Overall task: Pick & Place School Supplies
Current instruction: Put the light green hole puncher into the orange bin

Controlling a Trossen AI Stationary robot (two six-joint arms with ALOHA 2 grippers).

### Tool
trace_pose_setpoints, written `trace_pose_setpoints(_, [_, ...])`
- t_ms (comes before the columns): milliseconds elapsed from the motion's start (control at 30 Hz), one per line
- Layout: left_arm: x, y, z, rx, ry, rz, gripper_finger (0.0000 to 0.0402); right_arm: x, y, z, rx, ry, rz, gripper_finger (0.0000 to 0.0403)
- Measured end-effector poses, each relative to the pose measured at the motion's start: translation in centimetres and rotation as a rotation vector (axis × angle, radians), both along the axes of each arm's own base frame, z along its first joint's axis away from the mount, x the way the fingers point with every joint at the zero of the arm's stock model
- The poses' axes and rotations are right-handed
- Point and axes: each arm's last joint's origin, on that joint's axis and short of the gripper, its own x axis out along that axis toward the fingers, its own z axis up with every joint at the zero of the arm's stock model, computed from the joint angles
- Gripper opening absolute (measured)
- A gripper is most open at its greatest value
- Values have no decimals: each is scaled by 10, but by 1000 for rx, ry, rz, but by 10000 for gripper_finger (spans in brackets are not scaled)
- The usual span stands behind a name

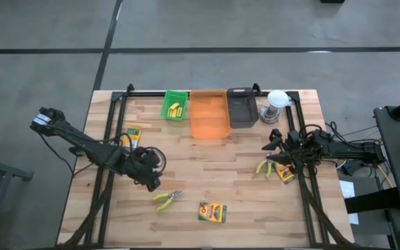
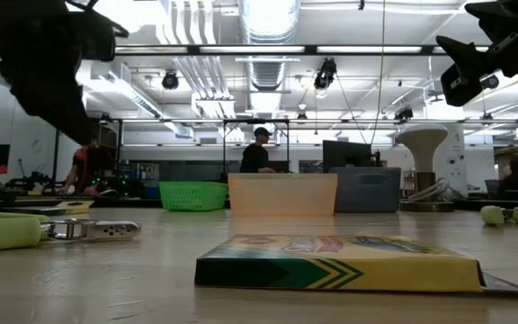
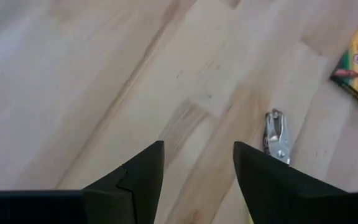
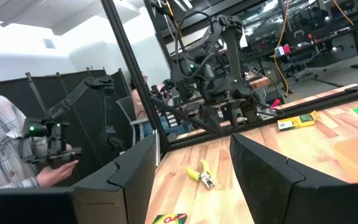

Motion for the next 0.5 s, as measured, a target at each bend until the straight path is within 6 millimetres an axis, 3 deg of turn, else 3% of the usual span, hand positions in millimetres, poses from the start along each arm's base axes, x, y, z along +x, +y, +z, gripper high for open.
trace_pose_setpoints(200, [-8, -5, -15, -80, 63, -3, 197, 0, 0, 0, 0, 0, 0, 201])
trace_pose_setpoints(500, [-21, -25, -37, -171, -14, -11, 197, 0, 0, 0, 0, 0, -1, 201])
